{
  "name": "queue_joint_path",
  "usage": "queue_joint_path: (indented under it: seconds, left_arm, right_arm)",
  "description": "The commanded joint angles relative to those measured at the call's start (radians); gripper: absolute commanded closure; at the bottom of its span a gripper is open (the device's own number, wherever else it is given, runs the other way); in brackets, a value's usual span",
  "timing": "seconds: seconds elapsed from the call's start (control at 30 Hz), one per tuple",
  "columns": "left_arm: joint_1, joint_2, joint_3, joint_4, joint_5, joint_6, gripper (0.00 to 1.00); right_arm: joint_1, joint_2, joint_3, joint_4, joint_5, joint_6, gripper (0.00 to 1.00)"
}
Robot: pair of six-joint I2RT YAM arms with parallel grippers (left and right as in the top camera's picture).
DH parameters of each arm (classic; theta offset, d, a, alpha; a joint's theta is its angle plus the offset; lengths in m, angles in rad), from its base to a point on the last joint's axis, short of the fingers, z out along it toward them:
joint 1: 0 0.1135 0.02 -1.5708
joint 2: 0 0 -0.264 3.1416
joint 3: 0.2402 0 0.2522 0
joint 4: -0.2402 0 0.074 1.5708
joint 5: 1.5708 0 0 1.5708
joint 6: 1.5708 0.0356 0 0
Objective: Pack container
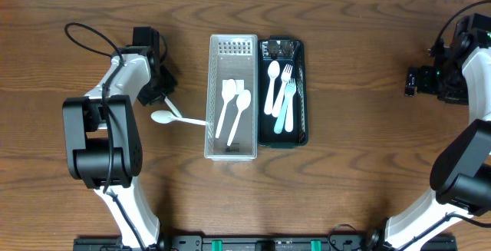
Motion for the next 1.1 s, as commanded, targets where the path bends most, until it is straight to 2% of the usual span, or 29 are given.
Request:
queue_joint_path:
  seconds: [0.0, 0.1, 0.27, 0.57, 0.6, 0.67, 0.73, 1.07]
  left_arm:
    - [0.005, 0.006, 0.020, -0.009, 0.002, 0.009, 0.78]
    - [0.005, -0.009, 0.042, -0.010, 0.002, 0.021, 0.79]
    - [0.003, -0.041, 0.099, -0.014, 0.002, 0.084, 0.94]
    - [0.003, -0.102, 0.154, -0.013, 0.002, 0.090, 0.94]
    - [0.003, -0.103, 0.154, -0.013, 0.002, 0.092, 0.91]
    - [0.003, -0.103, 0.154, -0.018, 0.000, 0.092, 0.68]
    - [0.003, -0.101, 0.154, -0.028, -0.003, 0.091, 0.58]
    - [0.003, -0.072, 0.134, -0.046, -0.036, 0.062, 0.56]
  right_arm:
    - [-0.004, -0.002, -0.001, 0.000, -0.003, -0.011, 0.01]
    - [-0.004, -0.002, -0.001, 0.000, -0.003, -0.011, 0.01]
    - [-0.004, -0.002, -0.001, 0.000, -0.003, -0.011, 0.01]
    - [-0.004, -0.002, -0.001, 0.000, -0.003, -0.011, 0.01]
    - [-0.004, -0.002, -0.001, 0.000, -0.004, -0.011, 0.01]
    - [-0.004, -0.002, -0.001, 0.000, -0.003, -0.011, 0.01]
    - [-0.004, -0.002, -0.001, 0.000, -0.003, -0.011, 0.01]
    - [-0.004, -0.002, -0.001, 0.000, -0.003, -0.011, 0.01]
